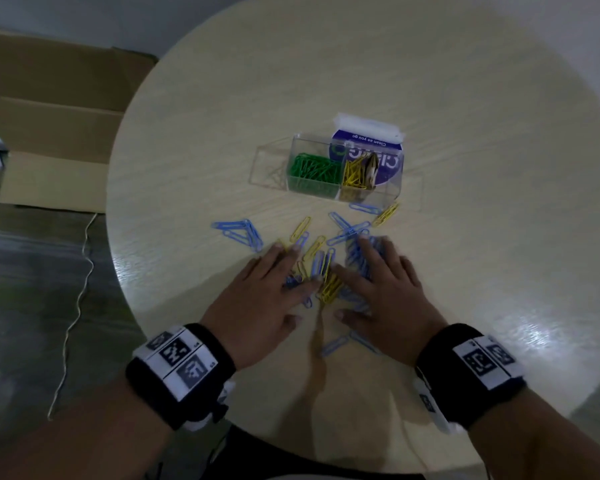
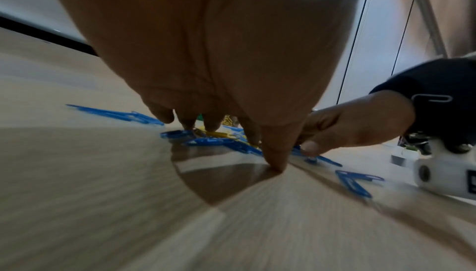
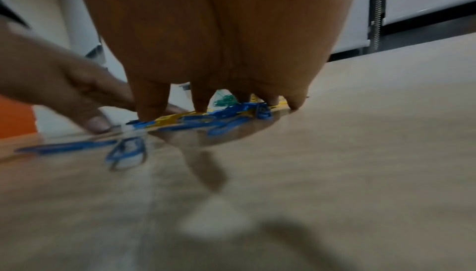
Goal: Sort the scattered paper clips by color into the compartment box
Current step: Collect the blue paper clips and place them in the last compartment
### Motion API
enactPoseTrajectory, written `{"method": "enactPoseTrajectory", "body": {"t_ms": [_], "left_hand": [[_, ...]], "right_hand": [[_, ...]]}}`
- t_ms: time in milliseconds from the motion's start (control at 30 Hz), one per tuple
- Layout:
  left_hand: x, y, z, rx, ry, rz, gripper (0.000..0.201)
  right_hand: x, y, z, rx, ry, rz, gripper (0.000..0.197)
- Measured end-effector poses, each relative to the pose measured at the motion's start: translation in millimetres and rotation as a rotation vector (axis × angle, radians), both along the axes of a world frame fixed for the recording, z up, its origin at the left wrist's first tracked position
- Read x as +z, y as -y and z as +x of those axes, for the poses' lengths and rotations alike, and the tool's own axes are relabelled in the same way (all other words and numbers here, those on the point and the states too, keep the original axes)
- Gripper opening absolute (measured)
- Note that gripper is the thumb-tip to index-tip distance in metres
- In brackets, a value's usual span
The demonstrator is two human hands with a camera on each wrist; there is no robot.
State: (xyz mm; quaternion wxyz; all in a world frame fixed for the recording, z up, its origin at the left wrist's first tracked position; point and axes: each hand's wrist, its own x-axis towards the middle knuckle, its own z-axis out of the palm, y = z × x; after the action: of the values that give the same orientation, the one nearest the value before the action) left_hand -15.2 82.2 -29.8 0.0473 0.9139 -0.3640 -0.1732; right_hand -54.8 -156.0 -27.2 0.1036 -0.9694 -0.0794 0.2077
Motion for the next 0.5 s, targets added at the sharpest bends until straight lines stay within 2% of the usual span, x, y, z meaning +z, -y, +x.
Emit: {"method": "enactPoseTrajectory", "body": {"t_ms": [133,267,367,433,500], "left_hand": [[4,-16,-10,0.036,-0.069,-0.068,0.061],[6,-18,0,0.187,-0.119,-0.286,0.043],[12,-14,23,0.318,0.021,-0.394,0.027],[18,-10,40,0.389,0.142,-0.355,0.022],[20,-2,54,0.421,0.2,-0.275,0.021]], "right_hand": [[9,4,-2,0.048,-0.028,0.077,0.062],[18,9,-14,0.094,-0.044,0.247,0.061],[20,29,8,0.009,0.213,0.348,0.038],[16,46,35,-0.135,0.385,0.3,0.034],[12,57,61,-0.206,0.398,0.224,0.036]]}}
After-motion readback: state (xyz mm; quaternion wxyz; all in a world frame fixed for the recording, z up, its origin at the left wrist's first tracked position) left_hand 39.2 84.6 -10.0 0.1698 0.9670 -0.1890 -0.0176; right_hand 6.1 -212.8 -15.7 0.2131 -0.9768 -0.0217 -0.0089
